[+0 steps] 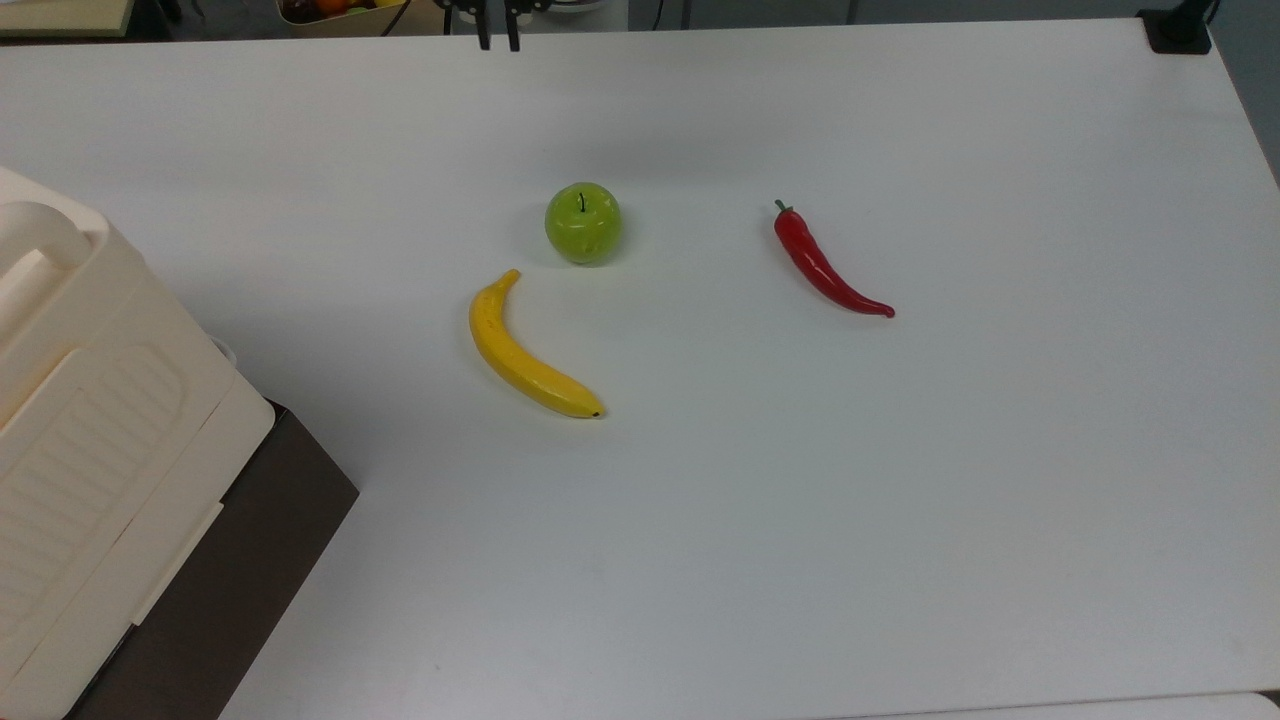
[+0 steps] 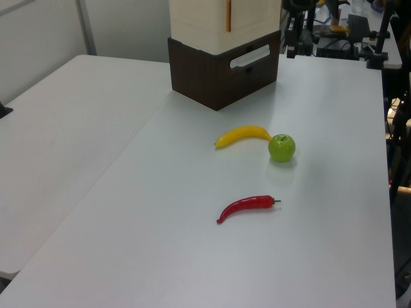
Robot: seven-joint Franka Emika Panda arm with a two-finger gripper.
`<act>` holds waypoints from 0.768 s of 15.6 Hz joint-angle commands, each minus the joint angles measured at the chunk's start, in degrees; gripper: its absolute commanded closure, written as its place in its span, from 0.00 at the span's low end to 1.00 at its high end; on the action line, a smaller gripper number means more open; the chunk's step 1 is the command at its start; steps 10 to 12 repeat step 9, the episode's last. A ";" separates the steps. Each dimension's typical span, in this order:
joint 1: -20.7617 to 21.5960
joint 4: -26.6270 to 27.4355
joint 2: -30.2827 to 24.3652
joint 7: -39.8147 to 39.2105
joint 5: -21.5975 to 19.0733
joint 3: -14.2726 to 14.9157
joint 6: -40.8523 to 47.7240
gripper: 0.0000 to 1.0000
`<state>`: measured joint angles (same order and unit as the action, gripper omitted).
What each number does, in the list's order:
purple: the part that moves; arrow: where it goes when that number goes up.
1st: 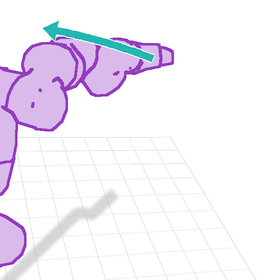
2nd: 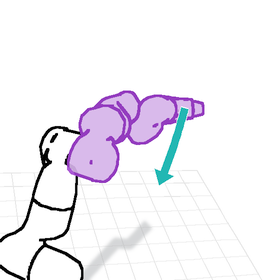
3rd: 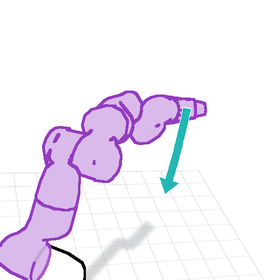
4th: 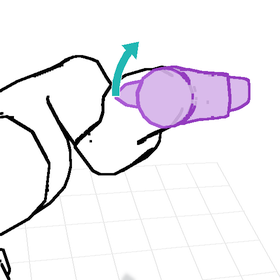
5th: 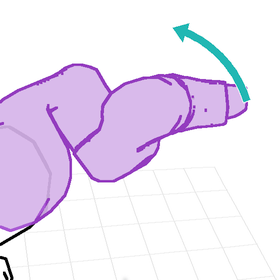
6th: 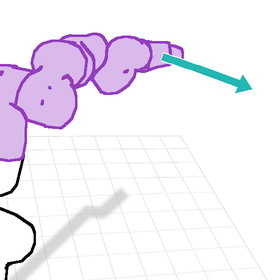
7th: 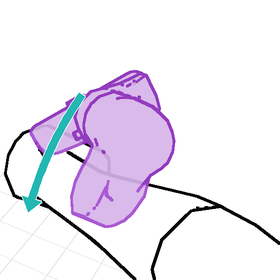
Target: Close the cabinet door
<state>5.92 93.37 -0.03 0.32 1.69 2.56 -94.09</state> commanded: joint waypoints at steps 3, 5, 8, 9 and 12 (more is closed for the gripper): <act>-0.12 1.38 -1.37 -0.58 0.95 0.87 1.28 0.00; -0.12 1.46 -1.37 -0.58 0.95 0.87 1.27 0.00; -0.21 1.29 -1.02 -0.58 1.03 0.87 1.19 0.00; -0.30 1.20 -0.94 -0.58 1.03 0.87 1.19 0.00; -0.30 1.20 -0.94 -0.58 1.03 0.87 1.19 0.00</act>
